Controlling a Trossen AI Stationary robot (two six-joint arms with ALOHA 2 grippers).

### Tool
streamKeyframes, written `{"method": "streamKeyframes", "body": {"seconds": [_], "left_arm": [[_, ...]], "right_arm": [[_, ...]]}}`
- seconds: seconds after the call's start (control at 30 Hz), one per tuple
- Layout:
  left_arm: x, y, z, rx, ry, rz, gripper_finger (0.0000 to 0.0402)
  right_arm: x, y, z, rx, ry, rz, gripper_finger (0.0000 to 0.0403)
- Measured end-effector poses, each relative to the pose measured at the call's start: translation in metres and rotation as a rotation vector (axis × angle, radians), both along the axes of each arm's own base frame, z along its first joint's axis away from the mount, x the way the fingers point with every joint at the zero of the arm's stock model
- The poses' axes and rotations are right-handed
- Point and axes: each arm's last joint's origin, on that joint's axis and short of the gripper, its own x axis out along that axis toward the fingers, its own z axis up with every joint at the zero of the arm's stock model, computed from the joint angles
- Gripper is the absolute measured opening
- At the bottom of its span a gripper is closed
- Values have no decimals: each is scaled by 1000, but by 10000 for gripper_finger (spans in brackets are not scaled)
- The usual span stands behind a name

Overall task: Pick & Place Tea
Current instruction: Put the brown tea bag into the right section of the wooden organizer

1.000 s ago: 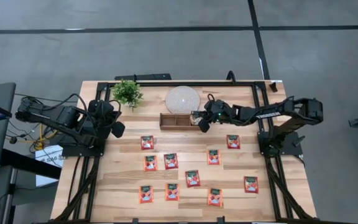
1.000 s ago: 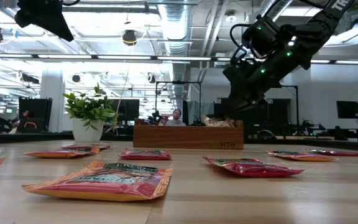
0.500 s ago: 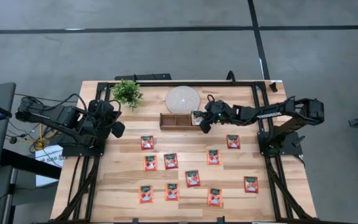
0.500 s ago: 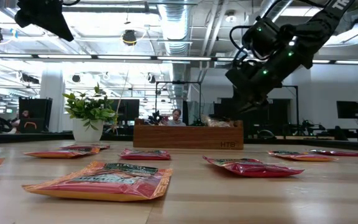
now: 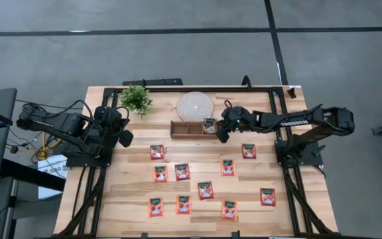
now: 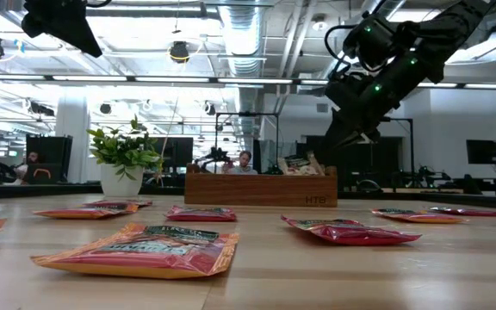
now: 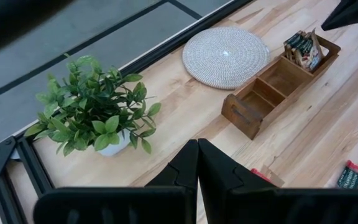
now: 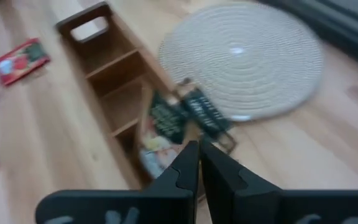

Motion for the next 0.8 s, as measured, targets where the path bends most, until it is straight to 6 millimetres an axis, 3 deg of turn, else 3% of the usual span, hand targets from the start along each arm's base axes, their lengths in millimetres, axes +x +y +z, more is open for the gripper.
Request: {"method": "streamKeyframes", "body": {"seconds": [0.37, 0.63, 0.8], "left_arm": [[2, -1, 1, -6, -28, 1, 0], [3, -1, 2, -2, -31, -6, 0], [4, -1, 2, 9, -28, -22, 0]], "right_arm": [[22, 15, -22, 71, -40, 93, 11], [33, 11, -12, 28, -68, 69, 11], [34, 14, -17, 46, -52, 65, 11]]}}
